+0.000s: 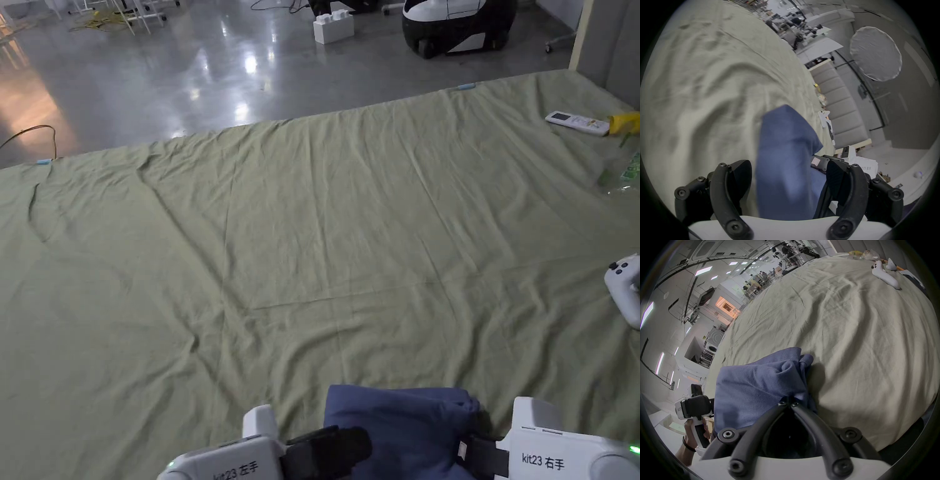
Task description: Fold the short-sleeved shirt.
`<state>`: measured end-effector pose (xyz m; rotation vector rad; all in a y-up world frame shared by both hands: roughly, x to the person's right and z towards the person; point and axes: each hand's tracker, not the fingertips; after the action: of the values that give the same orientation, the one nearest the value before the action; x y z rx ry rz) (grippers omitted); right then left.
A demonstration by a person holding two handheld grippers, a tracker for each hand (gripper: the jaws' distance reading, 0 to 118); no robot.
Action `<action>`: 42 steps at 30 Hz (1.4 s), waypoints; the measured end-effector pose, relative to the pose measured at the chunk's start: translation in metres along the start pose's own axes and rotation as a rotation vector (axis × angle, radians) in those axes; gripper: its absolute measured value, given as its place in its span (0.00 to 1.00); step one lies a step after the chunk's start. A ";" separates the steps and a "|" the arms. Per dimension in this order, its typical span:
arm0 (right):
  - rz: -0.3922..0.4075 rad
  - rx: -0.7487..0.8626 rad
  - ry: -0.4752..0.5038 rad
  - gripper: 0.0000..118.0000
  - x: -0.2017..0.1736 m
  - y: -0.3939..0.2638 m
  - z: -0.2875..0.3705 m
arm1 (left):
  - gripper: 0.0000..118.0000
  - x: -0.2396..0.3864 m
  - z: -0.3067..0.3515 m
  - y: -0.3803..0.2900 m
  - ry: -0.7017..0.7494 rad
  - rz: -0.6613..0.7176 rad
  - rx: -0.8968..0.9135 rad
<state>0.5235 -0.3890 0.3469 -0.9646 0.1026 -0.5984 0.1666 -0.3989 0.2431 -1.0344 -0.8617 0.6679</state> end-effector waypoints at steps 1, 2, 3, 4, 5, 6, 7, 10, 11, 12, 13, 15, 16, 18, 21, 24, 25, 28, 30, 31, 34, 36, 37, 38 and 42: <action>0.006 -0.002 -0.001 0.01 0.000 0.000 0.000 | 0.82 0.001 -0.008 0.001 0.013 0.002 0.001; 0.005 -0.003 -0.003 0.01 -0.001 0.001 0.000 | 0.82 0.003 -0.014 0.002 0.017 0.006 0.000; 0.002 -0.004 -0.003 0.01 -0.001 0.001 0.000 | 0.81 0.005 -0.021 0.005 0.012 0.024 -0.020; -0.001 -0.004 -0.003 0.01 -0.001 0.001 0.000 | 0.81 0.007 -0.025 0.008 0.022 0.053 -0.026; -0.007 -0.002 -0.004 0.01 -0.001 0.000 0.001 | 0.75 0.008 -0.026 0.010 0.029 0.084 -0.023; -0.015 0.001 -0.005 0.01 0.000 0.000 0.000 | 0.61 0.009 -0.026 0.012 0.030 0.079 -0.031; -0.024 0.003 -0.006 0.01 -0.001 0.000 0.001 | 0.35 0.011 -0.026 0.012 0.072 0.060 -0.042; -0.013 0.026 0.017 0.00 -0.008 -0.002 0.010 | 0.25 0.017 -0.014 0.017 0.069 0.060 -0.041; 0.057 0.081 0.076 0.00 -0.010 -0.004 0.014 | 0.25 0.018 -0.004 0.018 0.069 0.068 -0.032; 0.110 0.116 0.142 0.00 -0.012 -0.008 0.018 | 0.25 0.019 0.010 0.021 0.066 0.078 -0.022; 0.110 0.094 0.190 0.00 -0.013 -0.010 0.020 | 0.25 0.018 0.031 0.026 0.069 0.078 0.003; 0.094 0.094 0.244 0.00 -0.016 -0.015 0.025 | 0.25 0.012 0.080 0.040 0.124 0.055 0.065; 0.080 0.108 0.259 0.00 -0.016 -0.018 0.028 | 0.25 0.007 0.109 0.048 0.180 0.051 0.090; 0.040 0.110 0.290 0.00 -0.016 -0.021 0.029 | 0.25 -0.007 0.168 0.066 0.293 0.041 0.143; 0.035 0.127 0.317 0.00 -0.012 -0.024 0.026 | 0.25 -0.038 0.251 0.093 0.529 0.079 0.176; 0.019 0.112 0.306 0.00 -0.012 -0.024 0.017 | 0.25 -0.067 0.298 0.115 0.770 0.084 0.165; 0.019 0.102 0.300 0.00 -0.012 -0.023 0.014 | 0.26 -0.076 0.305 0.120 0.809 0.066 0.137; 0.024 0.096 0.282 0.00 -0.015 -0.020 0.008 | 0.50 -0.088 0.292 0.117 0.938 -0.046 0.159; -0.003 0.100 0.288 0.00 -0.023 -0.017 0.007 | 0.57 -0.092 0.284 0.114 1.055 -0.019 0.218; -0.005 0.099 0.291 0.00 -0.028 -0.014 0.008 | 0.59 -0.092 0.286 0.113 1.072 -0.006 0.224; 0.094 0.142 0.273 0.00 -0.043 -0.006 0.027 | 0.65 -0.066 0.301 0.110 1.140 -0.077 0.230; 0.166 0.165 0.240 0.00 -0.051 -0.002 0.041 | 0.65 -0.025 0.308 0.100 1.177 -0.230 0.282; 0.211 0.174 0.199 0.00 -0.056 -0.001 0.048 | 0.63 0.005 0.313 0.091 1.134 -0.326 0.345; 0.261 0.184 0.164 0.00 -0.057 -0.001 0.055 | 0.62 0.031 0.318 0.083 1.080 -0.390 0.416; 0.353 0.288 0.013 0.00 -0.066 -0.003 0.092 | 0.62 0.141 0.316 0.030 0.894 -0.527 0.710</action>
<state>0.4986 -0.2875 0.3911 -0.6424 0.1885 -0.2833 -0.0348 -0.1310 0.3354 -0.3368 -0.0530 -0.0025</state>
